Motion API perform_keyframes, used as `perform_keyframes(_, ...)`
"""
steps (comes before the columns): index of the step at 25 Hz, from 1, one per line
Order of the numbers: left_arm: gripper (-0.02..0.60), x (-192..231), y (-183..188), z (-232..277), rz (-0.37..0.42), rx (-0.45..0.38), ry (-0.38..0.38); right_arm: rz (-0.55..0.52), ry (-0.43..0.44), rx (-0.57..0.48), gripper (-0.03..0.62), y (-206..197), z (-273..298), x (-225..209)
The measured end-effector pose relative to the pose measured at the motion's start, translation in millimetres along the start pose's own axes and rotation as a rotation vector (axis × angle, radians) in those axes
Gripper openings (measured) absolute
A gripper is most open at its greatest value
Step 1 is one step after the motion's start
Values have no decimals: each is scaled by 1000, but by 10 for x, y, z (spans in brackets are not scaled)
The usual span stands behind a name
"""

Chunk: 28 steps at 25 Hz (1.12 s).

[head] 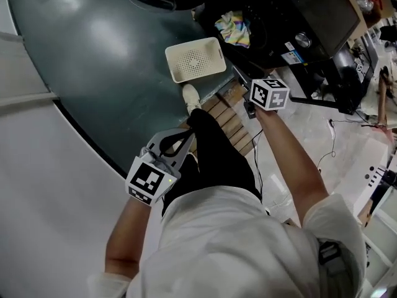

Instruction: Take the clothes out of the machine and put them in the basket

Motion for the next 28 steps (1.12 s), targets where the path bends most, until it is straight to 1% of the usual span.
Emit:
perform_keyframes(3,-3,304,47,272,-14,27,-32,17,-52,21,216,38,473,-286)
perform_keyframes(5,-3,487,65,472,-28,37,-53,38,-93,38,224,48,772,-517)
perform_keyframes(8,-5,695,83,731,-34,54,-88,88,-158,50,230,67,1174,-854)
perform_keyframes(11,-5,907,90,960,-30,75,-122,114,-216,70,245,44,1563,-1164)
perform_keyframes(16,-5,1207,110,1271,-41,90,-163,149,-309,115,286,-7,2138,-1692)
perform_keyframes(20,-5,1430,113,1462,-51,99,-175,152,-349,147,314,-5,2556,-2032)
perform_keyframes(22,-5,1544,80,1543,-63,104,-180,186,-368,158,328,-54,2731,-2210)
perform_keyframes(25,-5,1713,5,1648,-96,103,-185,242,-390,162,357,-136,2954,-2447)
perform_keyframes(28,-5,1869,-98,1726,-133,109,-184,239,-421,179,367,-226,3152,-2630)
Point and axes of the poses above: the fingertips, and each gripper's own axes: z forward along the fingers, x to its left, y out of its top, the point moved 6 cm from there along -z, backward along the fingers, and after that the axes turned 5 degrees about -y, right-handed, at the moved point
